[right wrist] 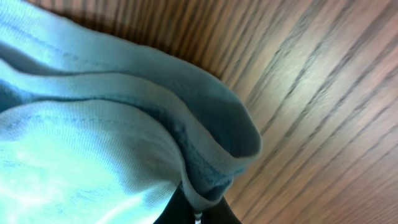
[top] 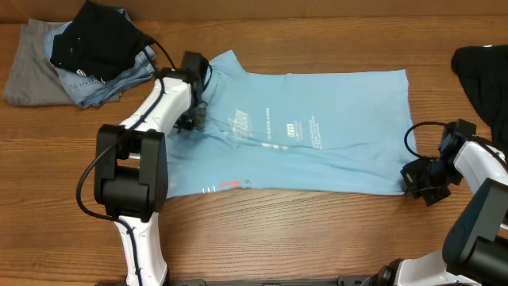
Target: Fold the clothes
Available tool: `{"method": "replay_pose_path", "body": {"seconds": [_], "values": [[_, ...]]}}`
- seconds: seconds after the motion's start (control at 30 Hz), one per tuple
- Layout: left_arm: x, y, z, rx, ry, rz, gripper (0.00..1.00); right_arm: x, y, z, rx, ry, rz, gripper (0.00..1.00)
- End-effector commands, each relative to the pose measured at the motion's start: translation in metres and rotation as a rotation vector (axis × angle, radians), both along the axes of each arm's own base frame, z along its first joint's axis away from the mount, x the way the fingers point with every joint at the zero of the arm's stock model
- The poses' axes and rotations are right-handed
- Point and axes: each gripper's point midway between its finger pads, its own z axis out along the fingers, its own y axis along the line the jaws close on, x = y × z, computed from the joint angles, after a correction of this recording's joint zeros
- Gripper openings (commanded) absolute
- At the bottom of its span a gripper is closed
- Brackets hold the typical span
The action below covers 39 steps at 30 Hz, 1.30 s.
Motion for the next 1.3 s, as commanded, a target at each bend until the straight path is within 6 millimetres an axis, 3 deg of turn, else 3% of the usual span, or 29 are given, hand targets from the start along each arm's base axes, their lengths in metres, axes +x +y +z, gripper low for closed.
{"method": "replay_pose_path", "body": {"seconds": [0.0, 0.13, 0.23, 0.37, 0.47, 0.63, 0.93, 1.1, 1.27], "values": [[0.027, 0.028, 0.027, 0.131, -0.090, 0.026, 0.13, 0.003, -0.013, 0.003, -0.059, 0.004, 0.001, 0.04], [0.038, 0.034, 0.046, 0.136, -0.124, 0.042, 0.16, 0.002, -0.012, 0.003, -0.057, 0.009, 0.002, 0.04], [0.033, 0.033, 0.067, 0.131, -0.103, 0.077, 0.15, 0.003, -0.013, 0.003, -0.057, 0.008, 0.001, 0.04], [0.011, 0.025, 0.095, 0.082, -0.020, 0.129, 0.06, 0.005, -0.014, 0.010, -0.060, 0.012, -0.034, 0.04], [-0.015, 0.003, 0.100, -0.057, 0.089, 0.159, 0.04, 0.014, -0.018, 0.022, -0.066, -0.003, -0.037, 0.04], [-0.052, -0.045, 0.085, -0.258, 0.276, 0.098, 0.04, 0.031, -0.026, 0.050, -0.079, -0.037, -0.006, 0.04], [-0.087, -0.089, 0.029, -0.310, 0.388, 0.012, 0.04, 0.034, -0.027, 0.052, -0.082, -0.047, 0.001, 0.04], [-0.095, -0.090, 0.005, -0.319, 0.399, 0.012, 0.04, 0.034, -0.027, 0.052, -0.082, -0.047, 0.001, 0.04], [-0.087, -0.063, -0.011, -0.258, 0.356, 0.044, 0.04, 0.034, -0.027, 0.052, -0.082, -0.046, 0.004, 0.04]]}}
